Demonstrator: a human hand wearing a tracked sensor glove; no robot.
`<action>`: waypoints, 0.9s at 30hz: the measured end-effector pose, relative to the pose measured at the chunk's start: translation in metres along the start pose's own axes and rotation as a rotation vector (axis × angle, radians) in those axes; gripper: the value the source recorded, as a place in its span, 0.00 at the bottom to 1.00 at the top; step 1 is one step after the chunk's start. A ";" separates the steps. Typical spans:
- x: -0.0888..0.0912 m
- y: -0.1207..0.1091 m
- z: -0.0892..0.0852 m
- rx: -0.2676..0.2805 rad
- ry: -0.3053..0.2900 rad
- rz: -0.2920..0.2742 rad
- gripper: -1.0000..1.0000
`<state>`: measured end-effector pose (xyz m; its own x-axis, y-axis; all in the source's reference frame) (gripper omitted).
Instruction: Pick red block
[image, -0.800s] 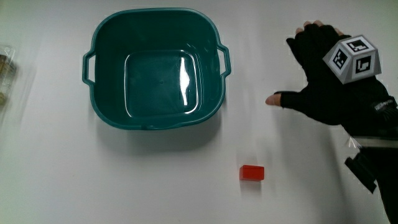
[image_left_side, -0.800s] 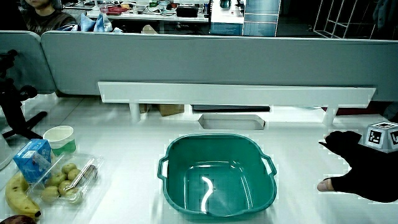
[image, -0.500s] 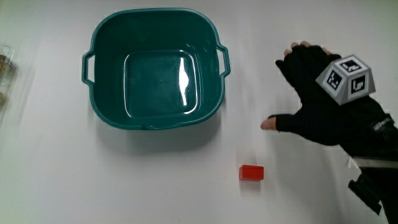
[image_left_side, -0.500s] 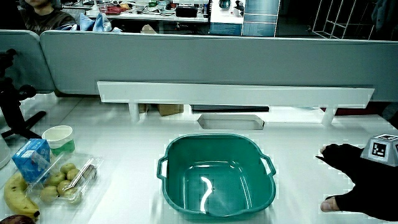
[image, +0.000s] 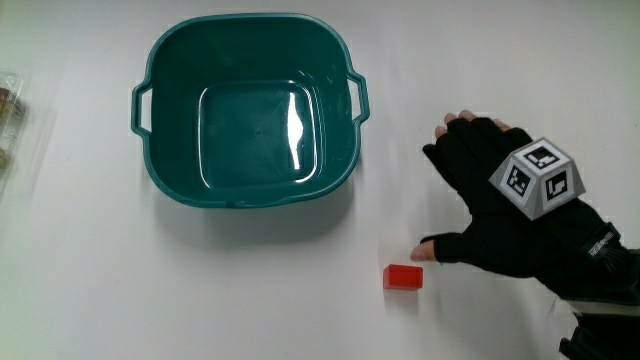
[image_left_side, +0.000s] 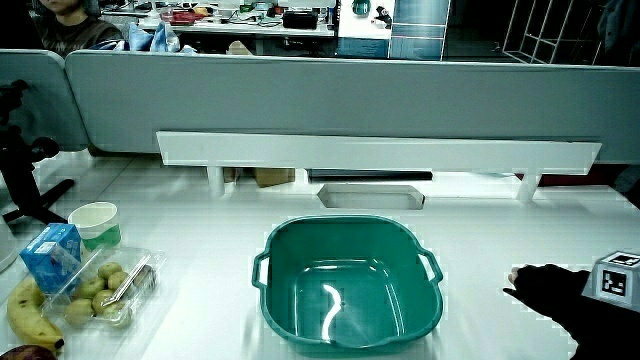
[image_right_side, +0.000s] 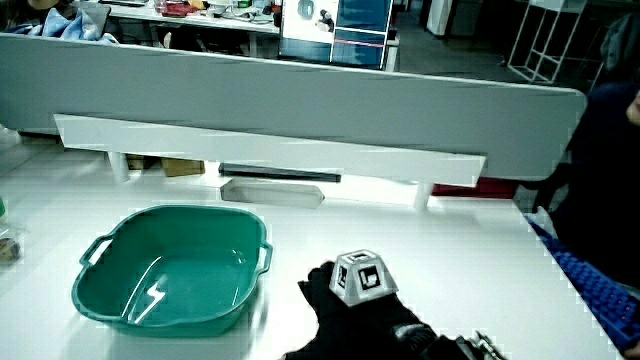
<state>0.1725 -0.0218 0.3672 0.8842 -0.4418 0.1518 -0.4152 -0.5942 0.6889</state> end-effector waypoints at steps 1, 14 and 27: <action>-0.002 -0.001 -0.001 -0.004 0.014 0.011 0.50; -0.020 0.000 -0.029 -0.056 0.025 0.074 0.50; -0.039 0.017 -0.066 -0.154 -0.001 0.109 0.50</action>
<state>0.1457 0.0298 0.4199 0.8354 -0.4986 0.2312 -0.4711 -0.4331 0.7684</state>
